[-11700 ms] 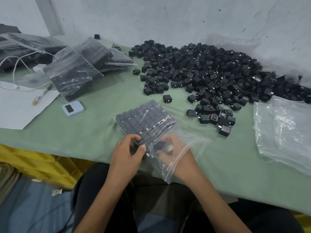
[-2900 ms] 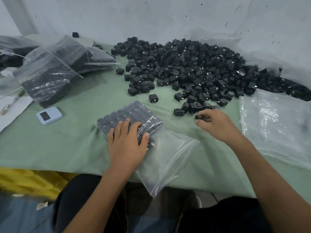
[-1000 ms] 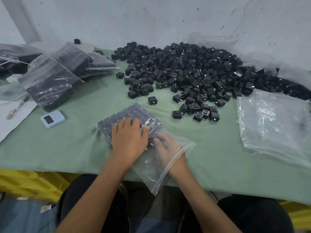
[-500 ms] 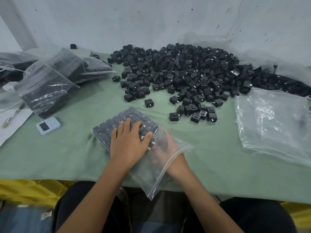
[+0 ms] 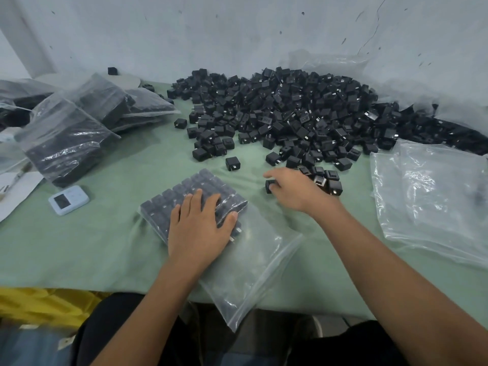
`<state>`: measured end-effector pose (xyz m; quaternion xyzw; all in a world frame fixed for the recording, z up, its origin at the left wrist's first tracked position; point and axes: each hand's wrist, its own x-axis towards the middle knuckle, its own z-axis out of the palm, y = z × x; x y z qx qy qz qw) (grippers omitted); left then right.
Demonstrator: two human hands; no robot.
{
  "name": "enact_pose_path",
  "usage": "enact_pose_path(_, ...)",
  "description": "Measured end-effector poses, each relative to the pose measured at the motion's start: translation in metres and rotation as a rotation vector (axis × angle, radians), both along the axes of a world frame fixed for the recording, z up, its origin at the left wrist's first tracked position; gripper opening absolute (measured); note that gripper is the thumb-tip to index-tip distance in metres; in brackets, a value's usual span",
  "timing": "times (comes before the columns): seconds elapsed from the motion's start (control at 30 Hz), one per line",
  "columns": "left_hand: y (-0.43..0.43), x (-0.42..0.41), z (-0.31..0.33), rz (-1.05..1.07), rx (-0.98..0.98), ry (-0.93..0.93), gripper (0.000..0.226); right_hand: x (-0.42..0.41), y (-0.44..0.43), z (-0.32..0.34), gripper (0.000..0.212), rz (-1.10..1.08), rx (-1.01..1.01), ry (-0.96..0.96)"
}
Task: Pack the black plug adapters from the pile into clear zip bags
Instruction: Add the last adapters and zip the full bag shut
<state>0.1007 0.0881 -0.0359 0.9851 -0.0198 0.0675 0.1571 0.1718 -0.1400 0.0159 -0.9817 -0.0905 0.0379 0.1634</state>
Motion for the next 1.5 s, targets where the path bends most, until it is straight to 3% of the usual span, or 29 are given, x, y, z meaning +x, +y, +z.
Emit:
enact_pose_path(0.07,0.000,0.001,0.000,0.001,0.005,0.000,0.062,0.016,0.004,-0.014,0.037,0.011,-0.155,0.060)
enact_pose_path(0.13,-0.001,0.002,-0.001,0.002,0.004,-0.003,0.061,0.018,0.000,-0.019,0.038,-0.031,-0.125,0.075)
enact_pose_path(0.23,-0.001,0.001,-0.001,-0.003,0.009,-0.012,0.061,0.005,-0.014,-0.019,0.042,-0.086,0.044,0.080)
enact_pose_path(0.33,-0.001,0.000,0.000,-0.005,0.013,-0.012,0.060,-0.022,-0.034,-0.017,0.034,-0.166,0.194,0.023)
enact_pose_path(0.6,0.000,0.000,0.002,-0.014,0.022,0.006,0.063,-0.127,-0.049,0.018,0.012,-0.318,0.826,-0.052)
enact_pose_path(0.7,0.000,0.001,0.001,-0.009,0.023,0.010,0.064,-0.165,-0.047,0.018,0.020,-0.305,0.937,0.078)
enact_pose_path(0.8,-0.001,0.001,0.001,-0.012,0.018,0.010,0.063,-0.191,-0.030,0.007,0.024,-0.246,1.003,0.339)
enact_pose_path(0.93,0.000,0.001,0.002,-0.015,0.020,0.016,0.064,-0.191,0.027,-0.014,0.019,-0.326,1.148,0.560)
enact_pose_path(1.17,0.001,0.002,0.004,-0.024,0.016,0.014,0.064,-0.149,0.083,-0.019,0.009,-0.625,1.679,0.406)
enact_pose_path(1.3,0.001,0.001,0.004,-0.040,0.024,0.001,0.065,-0.139,0.090,-0.019,0.012,-0.639,1.815,0.375)
enact_pose_path(1.4,0.000,0.001,0.003,-0.029,0.004,0.018,0.063,-0.138,0.093,-0.023,0.017,-0.697,1.797,0.226)
enact_pose_path(1.5,0.000,0.001,0.004,-0.022,0.000,0.024,0.063,-0.140,0.094,-0.030,0.018,-0.705,1.596,0.104)
